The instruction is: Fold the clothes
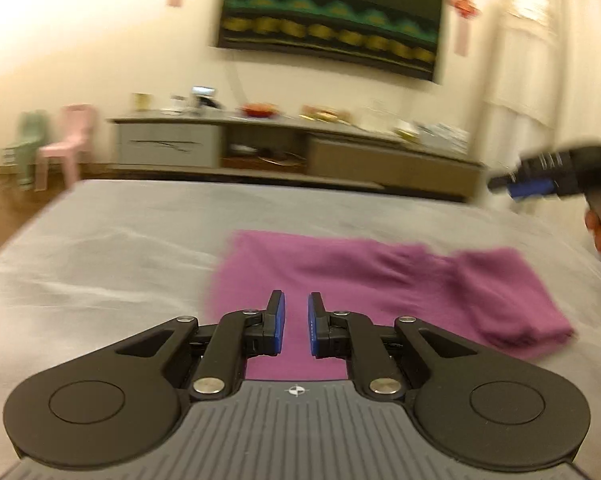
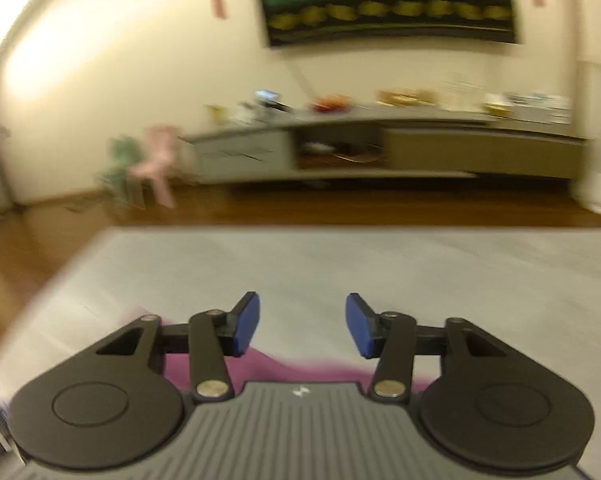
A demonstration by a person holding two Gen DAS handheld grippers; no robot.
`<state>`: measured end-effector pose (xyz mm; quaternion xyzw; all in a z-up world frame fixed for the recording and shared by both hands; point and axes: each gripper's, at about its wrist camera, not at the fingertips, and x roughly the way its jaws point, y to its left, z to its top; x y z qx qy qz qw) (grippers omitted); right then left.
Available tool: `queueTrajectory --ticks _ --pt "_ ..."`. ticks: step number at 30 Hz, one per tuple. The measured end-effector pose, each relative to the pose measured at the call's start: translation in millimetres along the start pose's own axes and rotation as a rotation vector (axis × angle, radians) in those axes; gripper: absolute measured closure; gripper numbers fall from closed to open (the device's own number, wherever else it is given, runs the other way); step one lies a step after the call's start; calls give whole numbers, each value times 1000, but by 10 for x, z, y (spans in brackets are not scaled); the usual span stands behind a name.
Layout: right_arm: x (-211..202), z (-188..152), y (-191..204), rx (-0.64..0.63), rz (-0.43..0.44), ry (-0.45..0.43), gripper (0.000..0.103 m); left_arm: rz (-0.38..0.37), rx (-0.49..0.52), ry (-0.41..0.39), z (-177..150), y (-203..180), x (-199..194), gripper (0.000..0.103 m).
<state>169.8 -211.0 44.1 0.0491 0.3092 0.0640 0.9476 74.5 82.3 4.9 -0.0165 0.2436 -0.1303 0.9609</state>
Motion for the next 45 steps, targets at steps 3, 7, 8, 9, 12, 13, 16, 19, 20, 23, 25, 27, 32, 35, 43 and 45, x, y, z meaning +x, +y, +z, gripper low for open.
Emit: queueTrajectory --ticks 3,7,8,9,12,13,16,19,20,23,25,27,32,35,43,45 --pt "-185 -453 -576 55 -86 46 39 -108 95 14 -2 -446 137 90" --pt "-235 -901 -1027 161 -103 64 37 -156 269 -6 11 -1053 398 87" --pt "-234 -972 -1103 192 -92 68 37 -153 310 6 -16 -1172 500 87" --pt "-224 -1020 -1173 226 -67 76 37 -116 347 48 -80 -1256 641 87" --pt "-254 -1104 -1212 270 12 110 38 -44 328 142 -217 -1274 941 84" --pt "-261 -1133 -1192 260 14 116 38 -31 307 168 -232 -1264 1003 84" --pt "-237 -1201 -1147 267 -9 134 38 -79 224 213 4 -1312 927 82" --pt "-187 -1203 -1054 229 3 131 79 -167 154 192 393 -1456 813 39" --pt "-215 -1189 -992 201 -1 110 87 -196 141 183 523 -1527 794 23" --pt "-453 -1127 -731 53 -28 -13 93 -282 149 202 829 -1859 925 20" --pt "-598 -1116 -501 -67 -40 -98 93 -341 186 230 954 -2060 1023 20" --pt "-704 -1152 -291 -172 -42 -164 94 -382 254 278 1011 -2251 1143 17" --pt "-733 -1154 38 -277 19 -204 94 -218 434 379 809 -2461 1509 72" --pt "-695 -1158 43 -232 41 -188 88 -191 397 382 808 -2259 1553 88" --pt "-1017 -1084 -33 -144 274 -203 50 -116 89 193 1284 -542 808 90" --pt "-866 -1102 70 -161 296 -161 50 8 -11 231 1070 49 919 90"
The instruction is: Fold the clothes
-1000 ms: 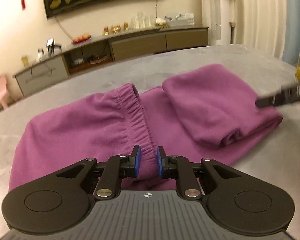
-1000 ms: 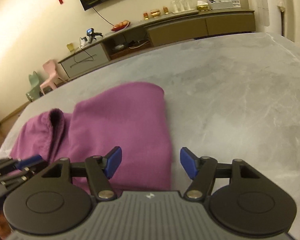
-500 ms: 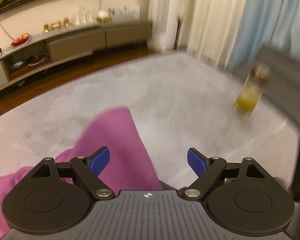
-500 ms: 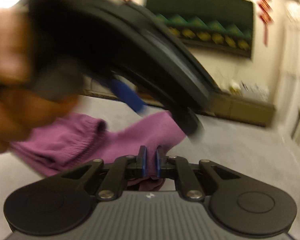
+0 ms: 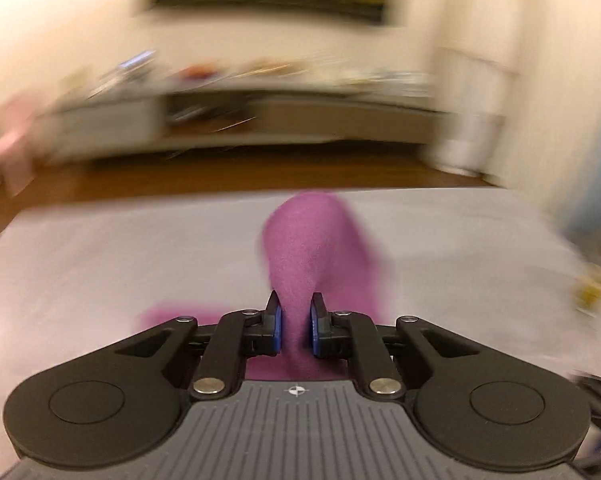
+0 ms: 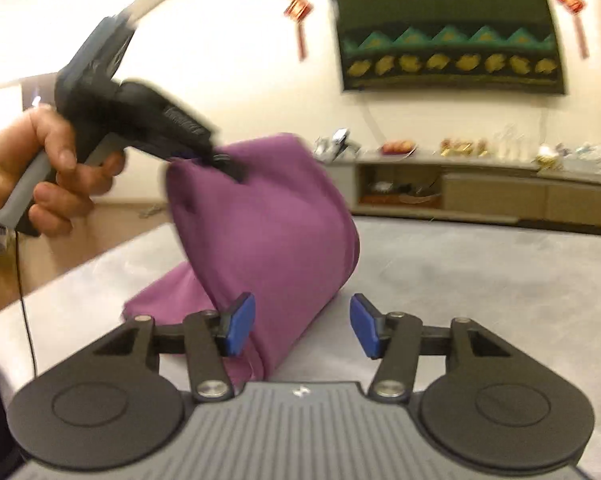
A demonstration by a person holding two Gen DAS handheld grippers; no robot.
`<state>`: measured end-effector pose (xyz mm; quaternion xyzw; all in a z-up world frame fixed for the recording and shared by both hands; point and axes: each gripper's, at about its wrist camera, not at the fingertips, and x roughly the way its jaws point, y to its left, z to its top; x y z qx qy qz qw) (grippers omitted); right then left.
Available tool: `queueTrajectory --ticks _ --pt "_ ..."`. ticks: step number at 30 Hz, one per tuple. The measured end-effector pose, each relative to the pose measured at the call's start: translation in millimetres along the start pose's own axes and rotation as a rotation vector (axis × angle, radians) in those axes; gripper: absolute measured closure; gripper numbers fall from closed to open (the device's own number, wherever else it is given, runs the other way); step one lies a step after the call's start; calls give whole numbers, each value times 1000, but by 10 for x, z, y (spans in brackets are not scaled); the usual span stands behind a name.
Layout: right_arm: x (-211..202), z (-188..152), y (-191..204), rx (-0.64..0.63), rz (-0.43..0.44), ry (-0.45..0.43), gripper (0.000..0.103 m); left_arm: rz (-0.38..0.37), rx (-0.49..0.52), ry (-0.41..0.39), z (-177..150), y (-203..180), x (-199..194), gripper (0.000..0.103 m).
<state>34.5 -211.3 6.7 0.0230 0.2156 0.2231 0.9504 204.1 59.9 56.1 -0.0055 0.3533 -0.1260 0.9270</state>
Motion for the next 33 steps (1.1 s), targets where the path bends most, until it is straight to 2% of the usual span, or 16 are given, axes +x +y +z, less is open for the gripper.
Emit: queueTrajectory --ticks 2,4,5,8,9,12,15,18,21,23,26,27,30,31,32,33 --pt "234 -13 61 5 55 51 50 77 -85 43 -283 438 220 85" --pt "496 -22 150 -6 96 83 50 107 -174 23 -518 664 270 76" --pt "594 -42 205 -22 112 98 52 114 -215 12 -626 762 289 72" --pt "831 -173 334 -91 107 181 59 103 -265 23 -862 809 351 71" --pt "897 -209 337 -114 79 218 65 106 -272 32 -921 781 366 71" --pt "955 -215 5 -92 -83 272 66 71 -263 32 -1054 497 295 71" --pt "847 -117 -482 15 -274 254 65 -6 -224 31 -1104 237 138 71" --pt "538 25 -728 126 -308 171 65 -66 -278 -3 -1123 267 1 72" --pt "364 99 -621 121 -255 121 59 -108 -337 -34 -1059 416 -74 66" --pt "383 193 -523 104 -187 113 54 -129 -355 -28 -980 495 -33 49" --pt "558 382 -478 89 -82 124 35 -101 -305 -11 -891 437 70 37" --pt "660 436 -478 73 -55 143 26 -91 -287 -4 -888 392 118 37" --pt "1056 536 -537 11 -34 225 26 -63 -278 6 -869 394 279 37" --pt "1171 536 -558 -2 -42 255 31 -61 -285 5 -862 424 321 42" --pt "1259 502 -579 -8 -47 291 40 -75 -284 -1 -861 448 338 60" --pt "1325 458 -604 -3 -29 332 72 -90 -284 -6 -859 472 355 74"
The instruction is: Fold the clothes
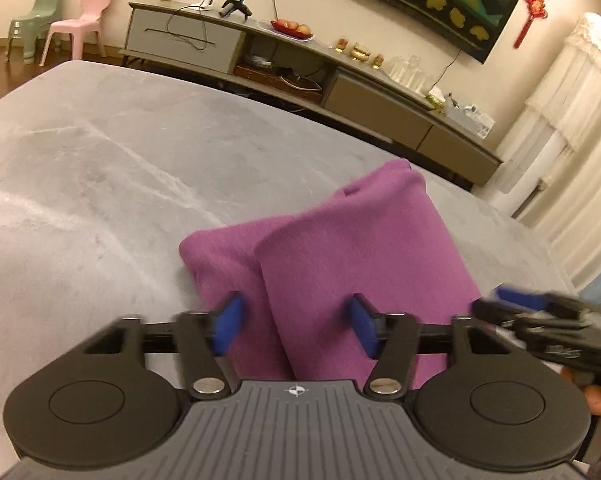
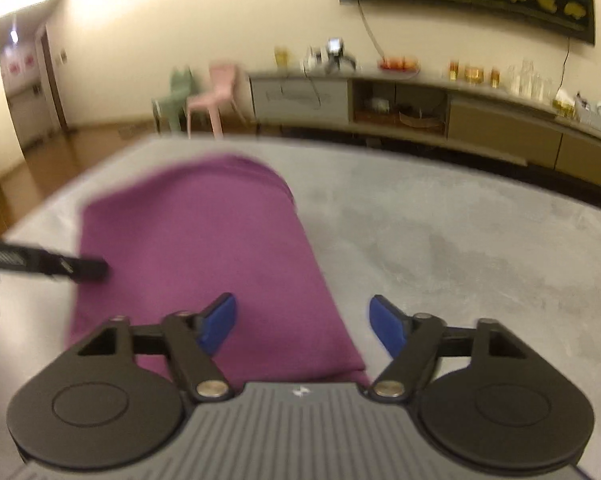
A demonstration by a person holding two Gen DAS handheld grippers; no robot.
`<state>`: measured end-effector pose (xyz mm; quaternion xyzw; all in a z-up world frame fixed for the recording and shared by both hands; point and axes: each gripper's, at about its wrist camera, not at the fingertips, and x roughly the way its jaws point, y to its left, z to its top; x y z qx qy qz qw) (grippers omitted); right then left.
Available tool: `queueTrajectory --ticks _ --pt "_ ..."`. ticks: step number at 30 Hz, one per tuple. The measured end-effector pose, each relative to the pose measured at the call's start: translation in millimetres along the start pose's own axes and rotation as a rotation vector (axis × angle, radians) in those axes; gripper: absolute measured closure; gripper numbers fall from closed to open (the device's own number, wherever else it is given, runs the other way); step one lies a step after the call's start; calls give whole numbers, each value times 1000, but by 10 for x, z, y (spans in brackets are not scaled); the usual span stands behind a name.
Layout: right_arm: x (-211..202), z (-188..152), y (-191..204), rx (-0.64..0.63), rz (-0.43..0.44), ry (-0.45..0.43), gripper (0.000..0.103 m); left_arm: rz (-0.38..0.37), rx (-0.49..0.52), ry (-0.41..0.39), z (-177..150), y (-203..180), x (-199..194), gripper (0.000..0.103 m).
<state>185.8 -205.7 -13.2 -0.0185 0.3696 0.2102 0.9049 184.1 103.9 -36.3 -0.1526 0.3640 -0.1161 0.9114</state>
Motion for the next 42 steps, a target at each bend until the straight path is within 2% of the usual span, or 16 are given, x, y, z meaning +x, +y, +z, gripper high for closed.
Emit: queueTrajectory --ticks 1,2,6,9,10,11,12,15,20,24,32,33,37,39,41,42 --pt "5 -22 17 -7 23 19 75 -15 -1 -2 6 26 0 91" --pt "-38 -35 69 -27 34 17 77 -31 -8 -3 1 62 -60 93" --pt "-402 -164 343 -163 157 48 90 -20 -97 -16 -107 406 -325 93" --pt "-477 -227 504 -229 233 79 88 17 -152 13 -218 630 -209 93" --pt "-467 -187 505 -215 246 67 79 26 -135 11 -210 598 -213 93" --pt "-451 -120 476 -186 249 46 71 35 -117 9 -203 566 -217 93" --pt "-412 -40 411 -139 258 18 55 42 -103 7 -197 543 -218 93" --pt "-191 286 74 69 279 -32 52 42 -100 8 -200 560 -200 92" --pt "644 563 -239 355 374 137 71 37 -65 18 -194 552 -186 92" --pt "1126 560 -402 661 457 142 75 17 -59 26 -186 604 -184 91" --pt "1129 592 -486 687 472 106 73 -1 -69 32 -162 636 -188 90" --pt "1051 616 -518 663 461 109 69 -1 -68 32 -148 629 -204 90" --pt "704 549 -476 437 412 142 27 14 26 0 -66 488 -358 90" --pt "593 361 -386 295 376 213 24 38 101 -37 -19 362 -467 89" --pt "542 170 -344 254 398 226 36 57 165 -66 38 233 -573 88" --pt "478 115 -287 230 405 208 70 70 188 -73 72 183 -613 88"
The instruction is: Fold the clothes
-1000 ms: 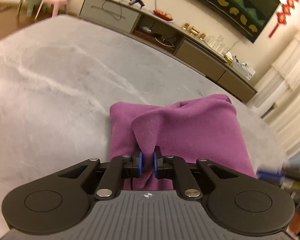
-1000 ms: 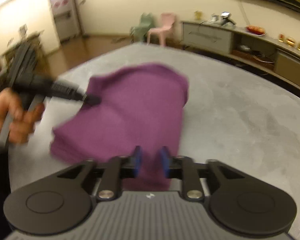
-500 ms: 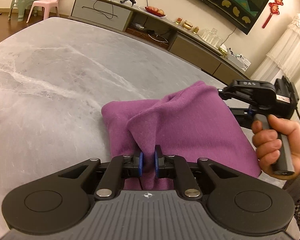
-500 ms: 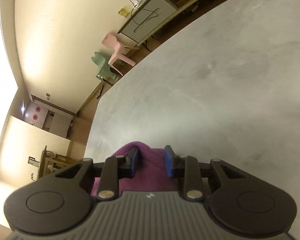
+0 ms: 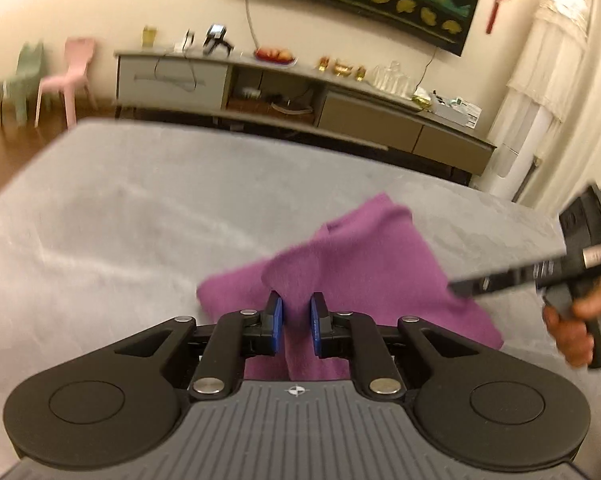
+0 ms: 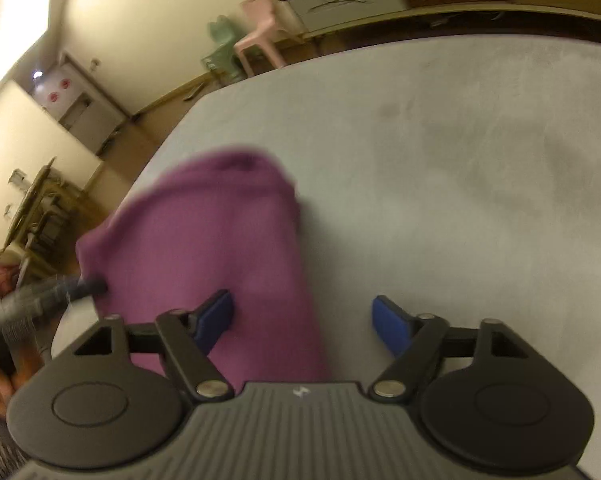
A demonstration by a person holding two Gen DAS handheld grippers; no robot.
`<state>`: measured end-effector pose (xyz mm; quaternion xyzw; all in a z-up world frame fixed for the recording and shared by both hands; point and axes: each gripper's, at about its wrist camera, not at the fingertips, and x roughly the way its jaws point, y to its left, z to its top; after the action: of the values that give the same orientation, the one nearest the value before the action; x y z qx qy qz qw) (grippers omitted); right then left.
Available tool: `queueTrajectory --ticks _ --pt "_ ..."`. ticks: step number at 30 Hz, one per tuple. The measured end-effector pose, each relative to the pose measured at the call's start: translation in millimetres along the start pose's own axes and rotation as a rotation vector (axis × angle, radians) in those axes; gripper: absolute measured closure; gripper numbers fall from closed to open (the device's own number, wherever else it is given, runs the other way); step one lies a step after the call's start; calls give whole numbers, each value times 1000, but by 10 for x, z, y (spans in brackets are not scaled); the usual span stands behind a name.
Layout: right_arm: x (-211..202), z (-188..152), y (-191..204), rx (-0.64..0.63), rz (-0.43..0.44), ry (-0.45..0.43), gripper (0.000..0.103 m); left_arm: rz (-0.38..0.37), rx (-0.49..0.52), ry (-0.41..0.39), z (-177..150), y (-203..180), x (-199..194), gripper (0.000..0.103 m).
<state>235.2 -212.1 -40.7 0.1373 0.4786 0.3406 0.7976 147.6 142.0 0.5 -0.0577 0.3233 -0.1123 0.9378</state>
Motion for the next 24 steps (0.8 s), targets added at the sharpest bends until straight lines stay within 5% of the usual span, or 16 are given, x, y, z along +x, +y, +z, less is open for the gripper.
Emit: queueTrajectory --ticks 2,5,11,13,17,20,22,24 --pt "-108 -125 237 -89 -16 -49 81 27 48 -14 96 -76 -82 85" --pt "-191 -417 777 -305 -91 -93 83 80 131 -41 283 -151 -231 71" --pt "-177 -1032 1709 -712 -273 -190 85 113 334 -67 702 -450 -412 61" --pt "-185 -1157 1940 -787 -308 -217 87 73 464 -17 811 -689 -249 52" --pt "-122 -1421 2248 -940 -399 -259 102 -4 731 157 818 -1166 211 50" --pt "-69 -1556 2375 -1010 -431 -273 103 -39 883 295 722 -1379 509 50" --pt "30 -1557 2377 -991 -398 -258 103 -26 965 382 656 -1444 725 50" --pt "113 -1507 2328 -926 -349 -246 102 109 1031 408 612 -1384 958 50"
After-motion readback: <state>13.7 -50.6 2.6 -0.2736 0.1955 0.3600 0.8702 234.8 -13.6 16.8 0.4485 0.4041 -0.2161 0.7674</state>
